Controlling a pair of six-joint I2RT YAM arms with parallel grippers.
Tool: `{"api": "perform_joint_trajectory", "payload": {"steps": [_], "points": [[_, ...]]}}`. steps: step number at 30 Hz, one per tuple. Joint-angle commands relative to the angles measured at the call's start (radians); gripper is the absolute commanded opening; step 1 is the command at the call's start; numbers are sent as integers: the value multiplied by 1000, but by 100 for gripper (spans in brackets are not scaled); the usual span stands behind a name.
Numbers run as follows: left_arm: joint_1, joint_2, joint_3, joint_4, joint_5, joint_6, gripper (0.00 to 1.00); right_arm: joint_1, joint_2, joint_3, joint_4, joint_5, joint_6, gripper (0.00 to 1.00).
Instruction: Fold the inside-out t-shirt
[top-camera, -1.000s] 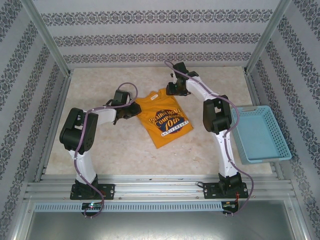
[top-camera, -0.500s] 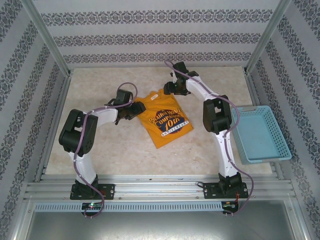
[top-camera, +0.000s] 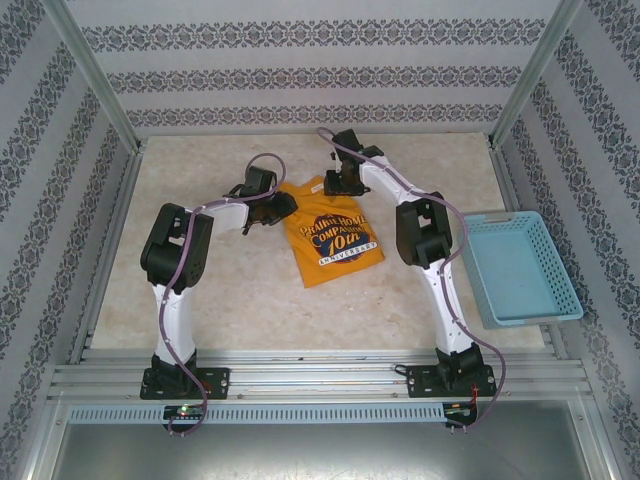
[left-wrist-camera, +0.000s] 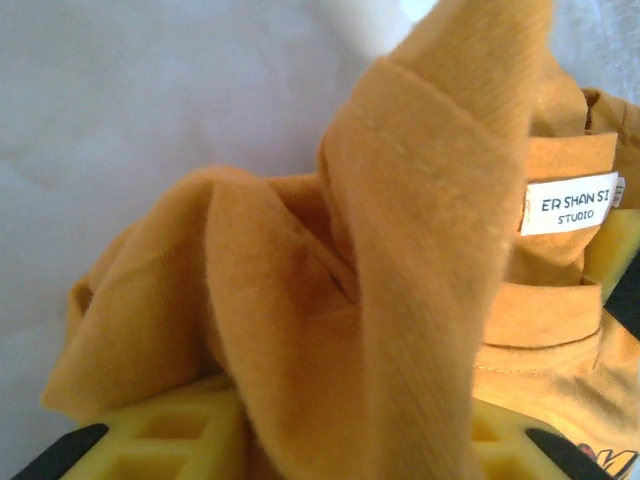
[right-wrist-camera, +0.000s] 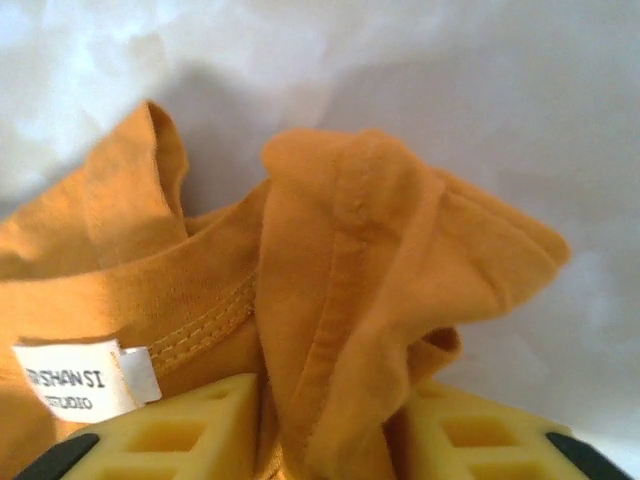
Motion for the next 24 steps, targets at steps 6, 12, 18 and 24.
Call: {"api": "perform_joint_trajectory", "payload": {"steps": [6, 12, 18, 24], "points": [[-12, -122, -79, -25, 37, 107, 16, 22, -311, -480, 267, -45, 128, 23], [-27, -257, -194, -144, 81, 238, 14, 81, -548, -831, 416, 6, 210, 19], [-30, -334, -286, -182, 26, 240, 27, 29, -603, -932, 431, 21, 216, 26], [9, -296, -246, -167, 17, 223, 49, -28, -599, -898, 360, -5, 157, 51]]}}
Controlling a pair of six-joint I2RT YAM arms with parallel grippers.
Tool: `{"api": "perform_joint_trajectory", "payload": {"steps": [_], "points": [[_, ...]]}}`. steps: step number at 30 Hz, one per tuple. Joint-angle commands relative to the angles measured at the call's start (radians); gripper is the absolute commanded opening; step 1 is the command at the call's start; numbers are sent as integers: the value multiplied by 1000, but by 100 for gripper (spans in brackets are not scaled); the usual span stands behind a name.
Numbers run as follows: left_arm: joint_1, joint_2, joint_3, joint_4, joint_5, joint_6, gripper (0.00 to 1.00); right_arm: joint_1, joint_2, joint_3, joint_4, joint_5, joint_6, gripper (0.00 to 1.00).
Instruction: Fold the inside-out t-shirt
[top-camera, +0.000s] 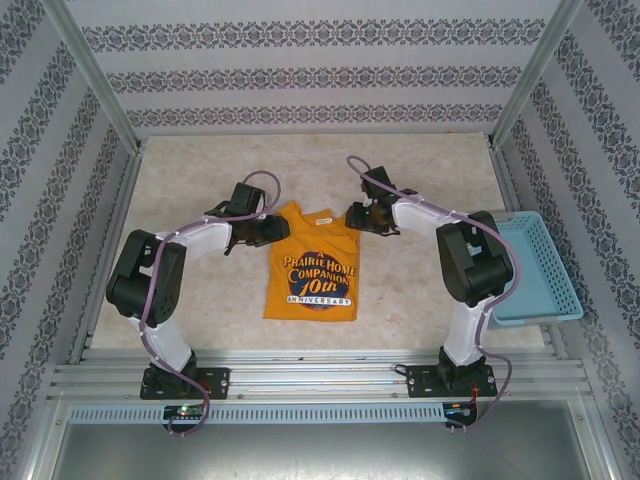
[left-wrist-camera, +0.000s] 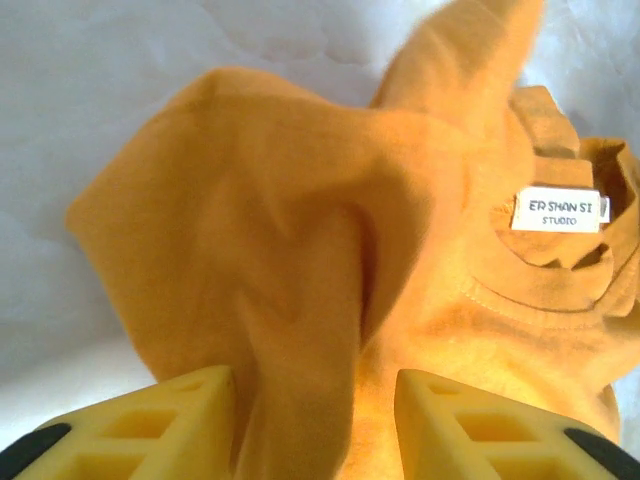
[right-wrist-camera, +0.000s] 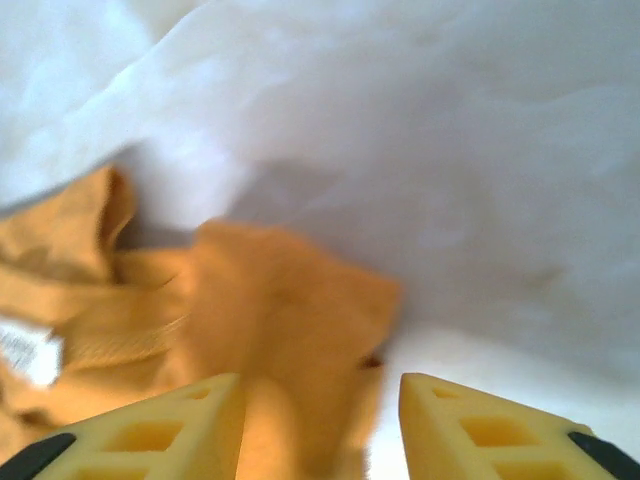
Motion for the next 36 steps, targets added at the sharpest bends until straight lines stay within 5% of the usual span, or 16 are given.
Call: {"api": "perform_joint_trajectory", "payload": {"steps": [1, 11, 15, 19, 27, 36], "points": [[21, 33, 45, -17, -17, 7, 51, -3, -12, 10, -23, -5, -13, 55], [16, 210, 154, -37, 36, -1, 63, 61, 83, -1, 3, -25, 96, 62], [5, 249, 163, 17, 79, -28, 50, 75, 119, 26, 12, -26, 113, 56], [3, 245, 145, 116, 135, -68, 33, 83, 147, 59, 30, -61, 104, 39], [25, 29, -56, 357, 184, -112, 9, 34, -9, -25, 116, -132, 88, 1], [32, -327, -335, 573, 220, -177, 3, -31, -335, -186, 233, -310, 97, 0]]}}
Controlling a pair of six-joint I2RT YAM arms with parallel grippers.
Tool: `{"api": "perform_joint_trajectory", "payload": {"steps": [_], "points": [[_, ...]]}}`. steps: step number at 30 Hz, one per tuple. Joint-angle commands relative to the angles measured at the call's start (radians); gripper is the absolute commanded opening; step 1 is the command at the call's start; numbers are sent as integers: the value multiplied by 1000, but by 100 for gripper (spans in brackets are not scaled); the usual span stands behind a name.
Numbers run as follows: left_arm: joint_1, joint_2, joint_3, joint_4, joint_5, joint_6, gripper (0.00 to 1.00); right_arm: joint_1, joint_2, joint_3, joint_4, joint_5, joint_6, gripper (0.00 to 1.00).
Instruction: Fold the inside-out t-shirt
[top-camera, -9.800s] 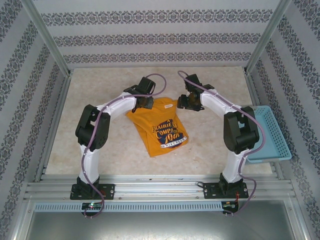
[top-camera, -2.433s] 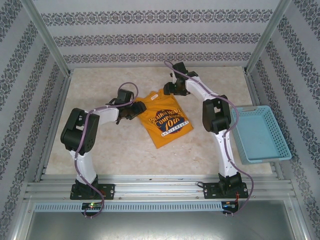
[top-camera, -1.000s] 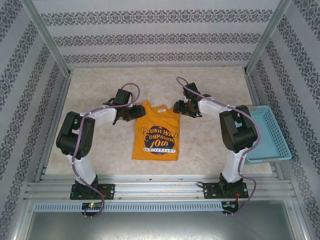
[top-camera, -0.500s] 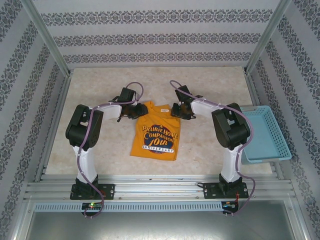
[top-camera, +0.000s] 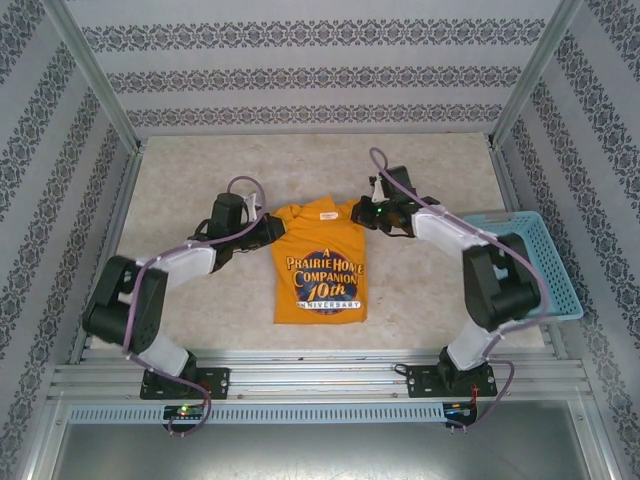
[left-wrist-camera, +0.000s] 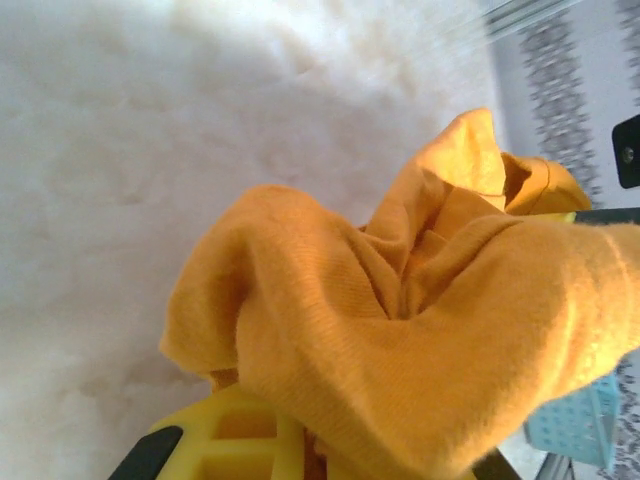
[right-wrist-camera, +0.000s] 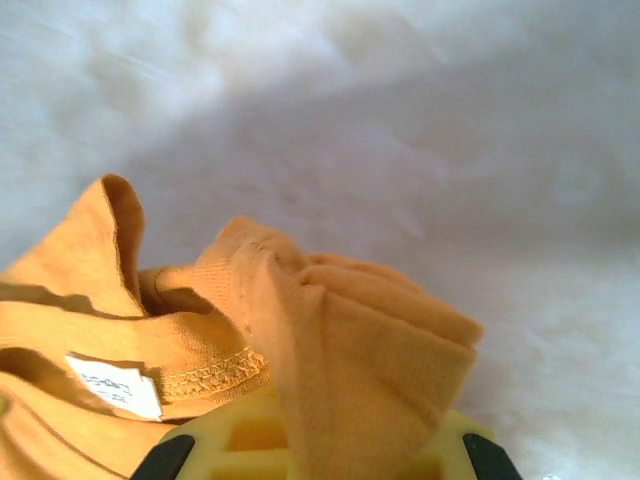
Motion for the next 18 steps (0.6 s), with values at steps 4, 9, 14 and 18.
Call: {"api": "perform_joint_trajectory", "payload": {"steps": [4, 9, 14, 18], "points": [[11, -179, -27, 60, -12, -3, 3, -12, -138, 13, 50, -24, -3, 0], [24, -123, 228, -70, -59, 104, 2, -28, -43, 267, 6, -19, -51, 0], [85, 33, 511, -96, -75, 166, 2, -37, 145, 655, -52, -24, -99, 0], [91, 69, 508, -21, -93, 195, 2, -31, 234, 780, -54, -54, -111, 0]]}}
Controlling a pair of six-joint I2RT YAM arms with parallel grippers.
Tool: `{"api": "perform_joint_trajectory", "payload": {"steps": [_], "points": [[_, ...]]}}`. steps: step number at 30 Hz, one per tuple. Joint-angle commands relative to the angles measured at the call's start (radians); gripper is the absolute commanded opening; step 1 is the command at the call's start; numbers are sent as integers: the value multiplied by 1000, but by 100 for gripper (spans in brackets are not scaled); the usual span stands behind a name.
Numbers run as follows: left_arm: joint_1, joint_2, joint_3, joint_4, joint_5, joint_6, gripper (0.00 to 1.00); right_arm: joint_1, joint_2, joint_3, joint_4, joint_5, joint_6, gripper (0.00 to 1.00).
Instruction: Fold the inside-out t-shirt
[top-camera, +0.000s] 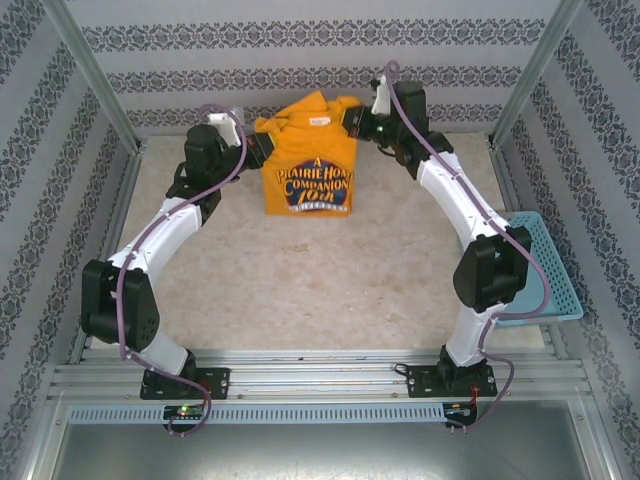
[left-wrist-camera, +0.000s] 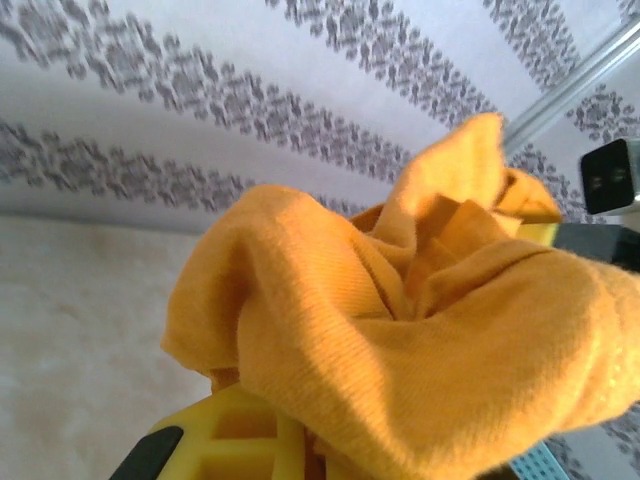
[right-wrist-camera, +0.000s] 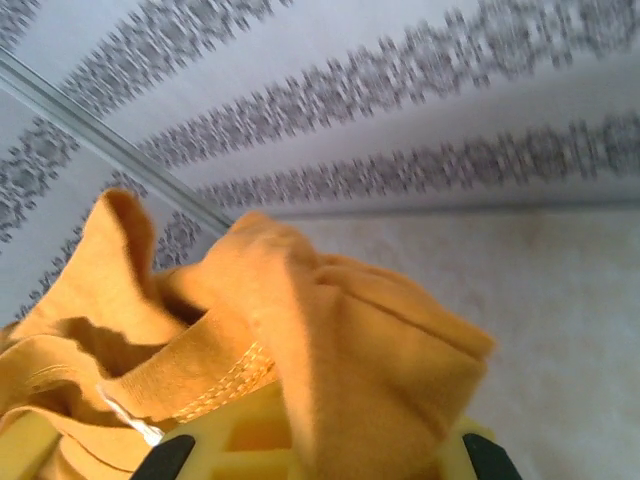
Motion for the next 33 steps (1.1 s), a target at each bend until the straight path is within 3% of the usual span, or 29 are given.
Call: {"api": "perform_joint_trajectory", "payload": {"steps": [1, 6, 10, 17, 24, 33], "points": [[3, 6, -58, 76, -2, 56, 2, 7, 34, 37, -6, -36, -42, 0], [-21, -85, -403, 343, 67, 1, 5, 67, -98, -291, 131, -32, -114, 0], [-90, -175, -655, 497, 85, -39, 6, 81, -252, -611, 265, -65, -75, 0], [-237, -358, -886, 428, 82, -58, 6, 125, -557, -1006, 276, -21, -4, 0], [-297, -530, -990, 262, 1, -98, 11, 145, -689, -1197, 251, 26, 101, 0], [-319, -606, -1025, 199, -21, -120, 18, 189, -739, -1222, 217, 75, 116, 0]]}}
